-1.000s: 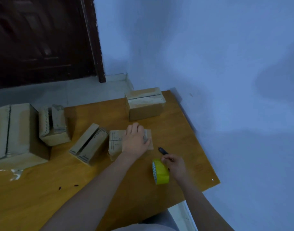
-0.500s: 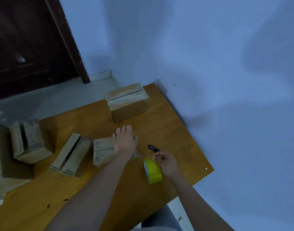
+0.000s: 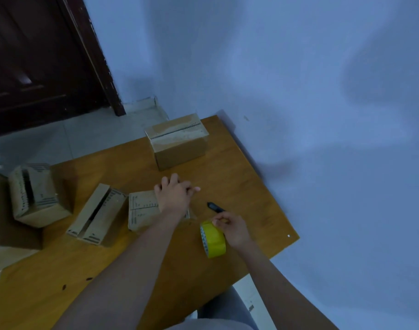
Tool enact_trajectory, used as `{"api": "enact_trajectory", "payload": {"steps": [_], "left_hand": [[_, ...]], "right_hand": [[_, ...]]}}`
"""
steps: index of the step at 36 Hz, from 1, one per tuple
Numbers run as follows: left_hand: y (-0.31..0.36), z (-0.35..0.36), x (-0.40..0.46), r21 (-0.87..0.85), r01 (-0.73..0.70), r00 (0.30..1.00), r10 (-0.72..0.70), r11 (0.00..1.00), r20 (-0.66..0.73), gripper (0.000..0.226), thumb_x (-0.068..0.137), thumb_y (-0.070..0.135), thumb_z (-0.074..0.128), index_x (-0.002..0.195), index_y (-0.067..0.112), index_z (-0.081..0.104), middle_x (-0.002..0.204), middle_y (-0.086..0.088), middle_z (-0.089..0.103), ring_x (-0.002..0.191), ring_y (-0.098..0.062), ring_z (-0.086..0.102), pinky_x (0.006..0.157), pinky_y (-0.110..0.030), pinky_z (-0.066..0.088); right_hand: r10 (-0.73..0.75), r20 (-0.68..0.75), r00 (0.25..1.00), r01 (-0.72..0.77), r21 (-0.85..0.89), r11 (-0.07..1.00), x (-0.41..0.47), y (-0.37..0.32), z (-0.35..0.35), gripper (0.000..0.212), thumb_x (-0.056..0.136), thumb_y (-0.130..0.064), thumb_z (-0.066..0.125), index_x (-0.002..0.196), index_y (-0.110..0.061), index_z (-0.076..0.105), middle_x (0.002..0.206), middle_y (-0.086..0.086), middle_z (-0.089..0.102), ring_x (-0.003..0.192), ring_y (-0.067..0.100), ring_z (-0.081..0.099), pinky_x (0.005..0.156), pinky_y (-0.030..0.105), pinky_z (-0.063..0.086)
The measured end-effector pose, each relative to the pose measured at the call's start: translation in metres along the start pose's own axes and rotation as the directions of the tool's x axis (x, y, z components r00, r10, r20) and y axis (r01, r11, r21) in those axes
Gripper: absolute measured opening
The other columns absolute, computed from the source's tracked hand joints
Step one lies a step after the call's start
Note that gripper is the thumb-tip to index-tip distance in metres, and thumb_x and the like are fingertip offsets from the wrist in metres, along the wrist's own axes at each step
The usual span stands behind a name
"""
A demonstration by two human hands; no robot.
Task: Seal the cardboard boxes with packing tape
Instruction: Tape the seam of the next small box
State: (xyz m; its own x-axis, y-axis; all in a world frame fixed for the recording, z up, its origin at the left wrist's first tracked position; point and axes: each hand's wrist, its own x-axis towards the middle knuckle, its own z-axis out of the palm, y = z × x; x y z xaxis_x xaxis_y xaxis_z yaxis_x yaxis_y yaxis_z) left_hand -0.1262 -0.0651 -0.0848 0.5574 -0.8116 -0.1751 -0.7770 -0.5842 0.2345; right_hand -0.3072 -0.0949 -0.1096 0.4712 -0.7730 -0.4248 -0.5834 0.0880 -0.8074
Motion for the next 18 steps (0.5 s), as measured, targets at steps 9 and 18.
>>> {"api": "enact_trajectory", "payload": {"steps": [9, 18], "left_hand": [[-0.004, 0.006, -0.003, -0.163, -0.117, 0.979, 0.086, 0.980, -0.184, 0.034, 0.101, 0.035, 0.041, 0.102, 0.019, 0.071, 0.116, -0.003, 0.053, 0.112, -0.028, 0.044, 0.097, -0.047, 0.025], [-0.036, 0.000, -0.034, -0.240, -0.484, 0.873, 0.447, 0.842, -0.193, 0.051, 0.092, 0.043, 0.030, 0.082, 0.012, 0.070, 0.088, 0.001, 0.051, 0.087, -0.017, 0.043, 0.069, -0.039, 0.046]], "right_hand": [[0.001, 0.004, 1.000, -0.001, -0.010, 1.000, -0.005, 0.002, 0.003, 0.006, 0.089, -0.016, 0.062, 0.084, -0.014, 0.064, 0.096, 0.001, 0.062, 0.084, 0.005, 0.054, 0.067, 0.010, 0.037], [-0.001, -0.012, 1.000, 0.002, 0.031, 1.000, -0.010, 0.002, 0.003, 0.009, 0.090, -0.016, 0.062, 0.082, -0.016, 0.065, 0.095, 0.001, 0.064, 0.089, 0.012, 0.058, 0.071, 0.018, 0.041]]}}
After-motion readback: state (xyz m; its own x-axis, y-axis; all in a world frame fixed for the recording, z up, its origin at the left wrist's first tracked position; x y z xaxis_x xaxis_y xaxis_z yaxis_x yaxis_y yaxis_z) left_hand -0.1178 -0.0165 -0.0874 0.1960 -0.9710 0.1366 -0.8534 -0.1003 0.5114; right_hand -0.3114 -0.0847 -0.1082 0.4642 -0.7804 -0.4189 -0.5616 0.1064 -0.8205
